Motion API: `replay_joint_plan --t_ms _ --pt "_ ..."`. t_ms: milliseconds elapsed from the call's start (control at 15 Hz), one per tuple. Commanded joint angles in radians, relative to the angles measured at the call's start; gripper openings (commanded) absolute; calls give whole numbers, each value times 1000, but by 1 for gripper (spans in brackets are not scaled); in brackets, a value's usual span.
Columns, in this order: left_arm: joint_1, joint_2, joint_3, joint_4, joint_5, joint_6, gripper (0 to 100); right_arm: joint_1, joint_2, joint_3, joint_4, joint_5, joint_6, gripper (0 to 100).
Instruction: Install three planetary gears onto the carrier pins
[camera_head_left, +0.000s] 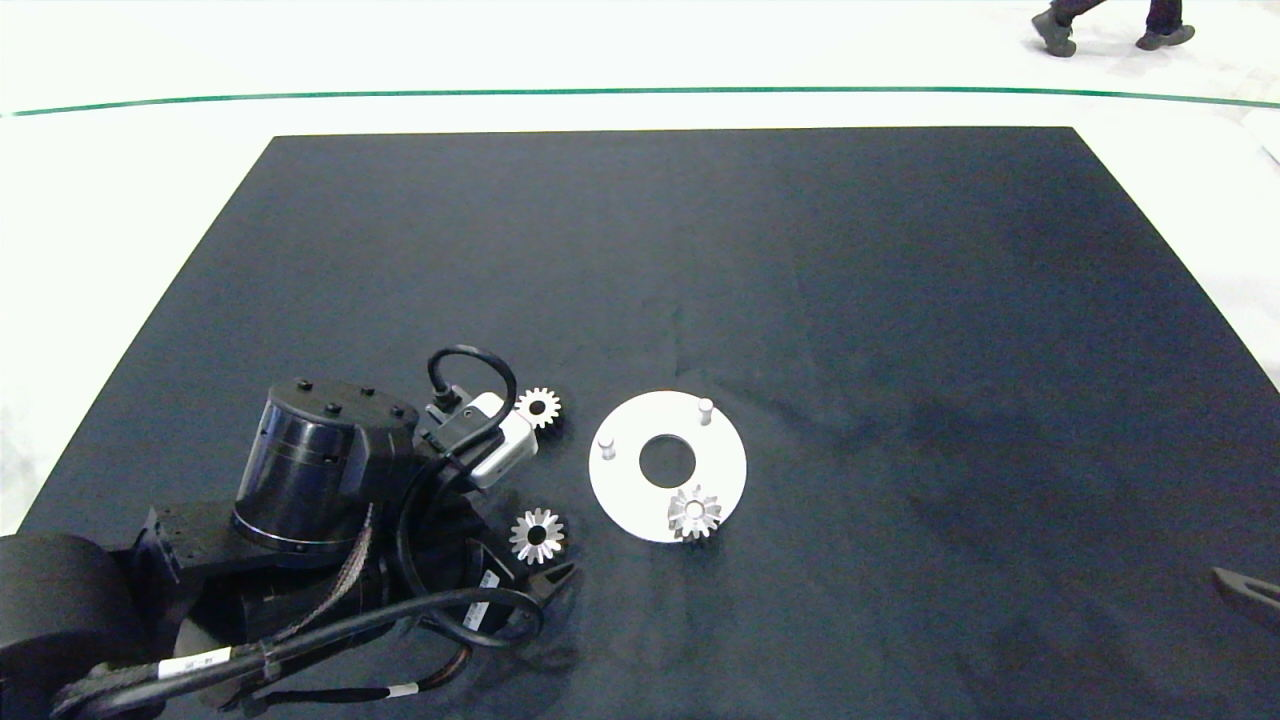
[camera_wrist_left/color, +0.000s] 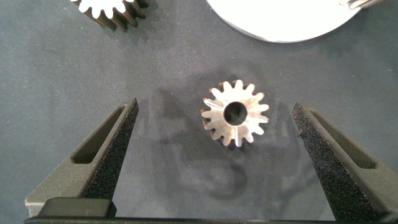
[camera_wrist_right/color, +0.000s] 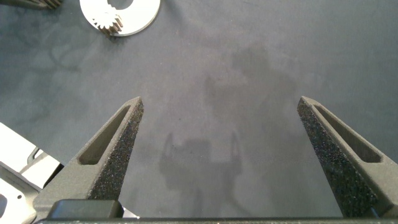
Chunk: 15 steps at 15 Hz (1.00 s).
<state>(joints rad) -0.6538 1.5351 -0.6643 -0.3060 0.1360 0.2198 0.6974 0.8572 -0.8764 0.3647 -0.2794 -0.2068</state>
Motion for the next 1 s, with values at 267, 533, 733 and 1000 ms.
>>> replay_joint_plan --t_ms 267,533,733,1000 --pt "0 23 8 -4 1 1 100 1 5 5 2 -1 -2 100" --pt "3 23 12 -4 1 0 99 2 0 19 0 -1 -2 100" --pt "-3 36 20 -4 1 -2 93 1 -1 28 0 -1 -2 100" --pt "-4 42 18 -7 -1 -2 84 1 -7 33 -1 -1 -2 100"
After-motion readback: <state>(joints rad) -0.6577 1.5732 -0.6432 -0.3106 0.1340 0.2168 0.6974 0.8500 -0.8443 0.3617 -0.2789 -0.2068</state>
